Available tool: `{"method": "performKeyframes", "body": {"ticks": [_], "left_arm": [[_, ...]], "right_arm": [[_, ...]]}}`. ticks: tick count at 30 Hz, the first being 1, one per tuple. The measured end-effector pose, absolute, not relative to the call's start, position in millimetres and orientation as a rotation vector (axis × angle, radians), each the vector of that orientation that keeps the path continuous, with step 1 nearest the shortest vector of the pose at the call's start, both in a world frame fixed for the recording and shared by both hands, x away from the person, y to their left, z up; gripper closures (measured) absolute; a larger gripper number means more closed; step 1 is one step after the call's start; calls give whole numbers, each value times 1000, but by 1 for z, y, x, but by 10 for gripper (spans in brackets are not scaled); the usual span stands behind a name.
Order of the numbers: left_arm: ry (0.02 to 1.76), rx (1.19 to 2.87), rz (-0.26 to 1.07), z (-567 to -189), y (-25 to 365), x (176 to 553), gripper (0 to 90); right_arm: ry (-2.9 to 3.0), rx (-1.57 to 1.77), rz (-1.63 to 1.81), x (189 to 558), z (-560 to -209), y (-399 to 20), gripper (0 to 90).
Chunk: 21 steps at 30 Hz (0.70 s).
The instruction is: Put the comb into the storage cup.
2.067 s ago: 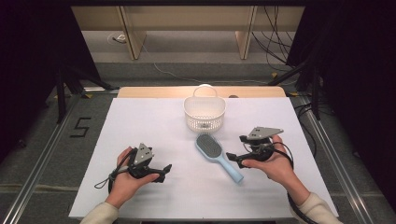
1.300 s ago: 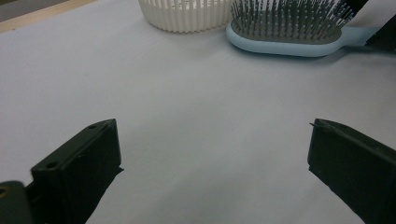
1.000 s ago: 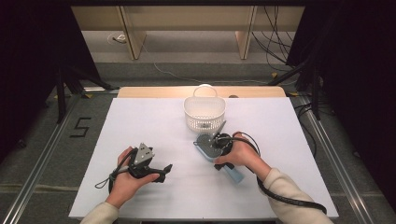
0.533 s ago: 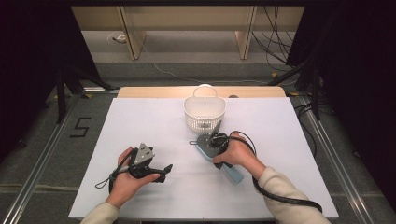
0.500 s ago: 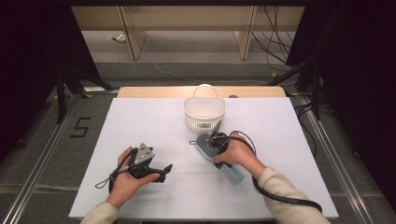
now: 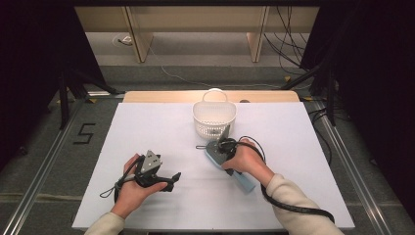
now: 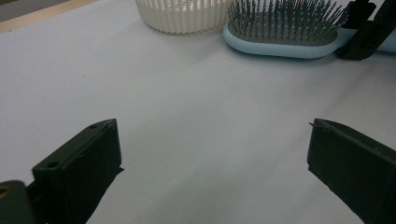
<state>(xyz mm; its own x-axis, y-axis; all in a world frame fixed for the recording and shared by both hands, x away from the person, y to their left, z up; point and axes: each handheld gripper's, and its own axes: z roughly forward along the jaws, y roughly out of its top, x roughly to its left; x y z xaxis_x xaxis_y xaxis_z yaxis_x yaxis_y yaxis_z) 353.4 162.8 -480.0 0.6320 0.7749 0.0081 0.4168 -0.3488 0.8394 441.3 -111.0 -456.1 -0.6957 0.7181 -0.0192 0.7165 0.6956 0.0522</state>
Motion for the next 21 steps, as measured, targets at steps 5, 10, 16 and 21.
{"method": "performKeyframes", "body": {"ticks": [5,10,16,21], "left_arm": [[933,1981,517,-480,163,353,25],[934,1982,519,-480,163,353,25],[934,1981,516,-480,163,353,26],[934,1982,516,-480,163,353,26]], "right_arm": [[2861,1231,60,443,-456,-111,666],[2851,1245,48,443,-456,-111,686],[2857,1260,52,445,-455,-112,704],[2860,1263,64,445,-455,-113,706]]}}
